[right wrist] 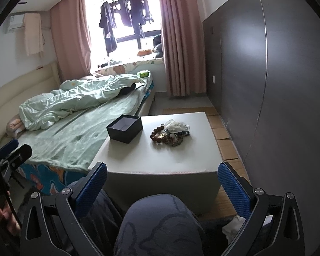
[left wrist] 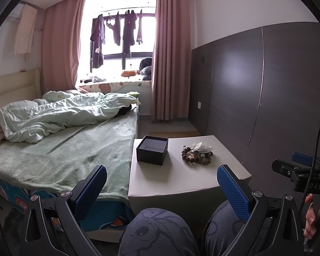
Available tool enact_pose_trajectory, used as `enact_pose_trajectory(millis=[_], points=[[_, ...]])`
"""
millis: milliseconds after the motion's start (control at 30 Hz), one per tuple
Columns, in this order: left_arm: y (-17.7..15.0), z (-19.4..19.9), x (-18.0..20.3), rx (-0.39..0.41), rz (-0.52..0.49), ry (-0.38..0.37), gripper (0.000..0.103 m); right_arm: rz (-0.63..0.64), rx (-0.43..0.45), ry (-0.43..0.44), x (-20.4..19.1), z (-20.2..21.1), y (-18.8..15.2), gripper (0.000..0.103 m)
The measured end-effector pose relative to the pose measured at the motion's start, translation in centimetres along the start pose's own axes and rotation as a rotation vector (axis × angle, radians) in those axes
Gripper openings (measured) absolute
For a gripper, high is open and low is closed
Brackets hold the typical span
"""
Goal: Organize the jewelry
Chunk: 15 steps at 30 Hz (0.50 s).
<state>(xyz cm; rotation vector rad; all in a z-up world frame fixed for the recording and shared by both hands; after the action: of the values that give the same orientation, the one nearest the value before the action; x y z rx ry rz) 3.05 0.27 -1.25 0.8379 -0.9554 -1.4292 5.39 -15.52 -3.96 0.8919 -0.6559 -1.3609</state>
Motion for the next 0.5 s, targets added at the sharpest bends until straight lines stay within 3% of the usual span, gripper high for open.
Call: enact_pose_trajectory(millis=[500], points=[[0.45, -0.14, -0.4, -0.003, 0.006, -0.005, 0.103, 0.017, -0.001, 0.01, -0.61, -0.32, 0.8, 0.103]])
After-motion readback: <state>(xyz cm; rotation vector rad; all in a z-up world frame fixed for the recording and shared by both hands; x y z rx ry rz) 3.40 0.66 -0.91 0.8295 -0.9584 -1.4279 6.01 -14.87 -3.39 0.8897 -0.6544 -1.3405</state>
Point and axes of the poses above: each gripper's, at about its wrist camera, not at the fingertips, and z roughly against the way its jaws point, x to its right, y to its top, the point moved 5 cm from there along -z, roughly the way its jaws point, and after that the axes turned 2 degrees about -x, right-handed, at the moved point
